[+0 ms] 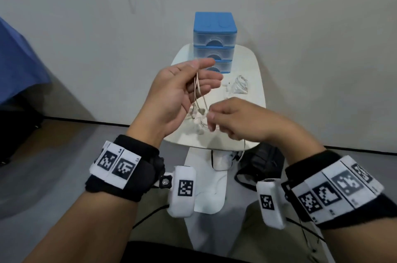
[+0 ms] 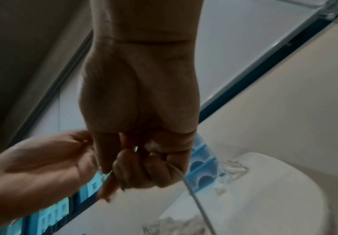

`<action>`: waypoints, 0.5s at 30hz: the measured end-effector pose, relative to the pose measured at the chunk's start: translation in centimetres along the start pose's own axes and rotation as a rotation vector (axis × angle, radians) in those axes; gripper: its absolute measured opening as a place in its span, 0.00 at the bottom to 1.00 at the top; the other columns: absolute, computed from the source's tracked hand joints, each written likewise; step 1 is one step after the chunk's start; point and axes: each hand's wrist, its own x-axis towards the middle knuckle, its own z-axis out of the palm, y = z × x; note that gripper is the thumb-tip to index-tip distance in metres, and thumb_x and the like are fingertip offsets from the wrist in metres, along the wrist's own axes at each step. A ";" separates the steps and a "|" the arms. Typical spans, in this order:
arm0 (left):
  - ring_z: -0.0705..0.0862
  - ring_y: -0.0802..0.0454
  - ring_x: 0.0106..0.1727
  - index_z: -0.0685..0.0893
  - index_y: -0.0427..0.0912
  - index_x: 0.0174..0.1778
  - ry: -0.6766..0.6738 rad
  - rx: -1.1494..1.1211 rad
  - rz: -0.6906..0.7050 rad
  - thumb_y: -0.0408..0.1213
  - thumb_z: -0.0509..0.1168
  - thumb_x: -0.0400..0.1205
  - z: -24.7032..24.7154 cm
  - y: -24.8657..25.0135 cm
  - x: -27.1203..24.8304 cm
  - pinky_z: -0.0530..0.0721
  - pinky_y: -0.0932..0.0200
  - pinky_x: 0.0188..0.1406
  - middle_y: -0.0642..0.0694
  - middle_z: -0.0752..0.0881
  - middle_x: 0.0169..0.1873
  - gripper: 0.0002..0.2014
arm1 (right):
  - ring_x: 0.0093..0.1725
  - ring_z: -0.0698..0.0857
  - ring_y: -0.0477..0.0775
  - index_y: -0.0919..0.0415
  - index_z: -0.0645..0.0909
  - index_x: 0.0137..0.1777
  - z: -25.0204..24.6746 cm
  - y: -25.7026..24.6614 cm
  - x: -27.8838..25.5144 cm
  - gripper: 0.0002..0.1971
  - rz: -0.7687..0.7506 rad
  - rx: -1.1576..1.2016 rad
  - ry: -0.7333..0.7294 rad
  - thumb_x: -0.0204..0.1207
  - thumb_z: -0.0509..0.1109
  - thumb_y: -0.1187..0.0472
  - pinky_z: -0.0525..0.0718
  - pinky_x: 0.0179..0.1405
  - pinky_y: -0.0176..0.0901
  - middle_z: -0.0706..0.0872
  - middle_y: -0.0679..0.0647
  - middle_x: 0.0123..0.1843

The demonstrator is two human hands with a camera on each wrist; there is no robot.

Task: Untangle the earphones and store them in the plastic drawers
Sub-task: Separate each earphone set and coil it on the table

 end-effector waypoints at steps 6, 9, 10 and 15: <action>0.86 0.52 0.31 0.93 0.43 0.48 -0.100 0.344 0.014 0.33 0.57 0.93 0.3 -1.4 -0.9 0.83 0.63 0.36 0.44 0.90 0.31 0.18 | 0.27 0.75 0.51 0.69 0.85 0.40 -4.0 -4.6 -2.8 0.12 -0.175 0.022 0.017 0.85 0.65 0.68 0.74 0.28 0.38 0.78 0.51 0.24; 0.77 0.48 0.26 0.92 0.40 0.48 -0.225 0.343 0.018 0.35 0.53 0.94 0.4 -0.7 -1.8 0.77 0.61 0.32 0.40 0.85 0.27 0.21 | 0.28 0.68 0.49 0.67 0.85 0.41 -6.7 -4.7 -2.9 0.12 -0.208 0.123 0.234 0.86 0.66 0.66 0.68 0.28 0.39 0.73 0.45 0.23; 0.75 0.49 0.25 0.92 0.38 0.52 -0.248 0.320 0.027 0.35 0.52 0.94 0.4 -0.3 -2.0 0.75 0.62 0.31 0.41 0.83 0.26 0.21 | 0.28 0.66 0.49 0.66 0.85 0.41 -7.0 -4.3 -2.7 0.13 -0.195 0.158 0.300 0.87 0.67 0.65 0.66 0.28 0.39 0.71 0.45 0.23; 0.82 0.53 0.28 0.87 0.33 0.61 -0.269 0.183 0.126 0.34 0.53 0.94 1.2 1.2 -1.9 0.79 0.65 0.34 0.44 0.88 0.31 0.17 | 0.25 0.68 0.43 0.62 0.86 0.47 -4.6 -2.0 -1.1 0.12 -0.071 0.232 0.306 0.89 0.65 0.61 0.67 0.28 0.36 0.74 0.45 0.28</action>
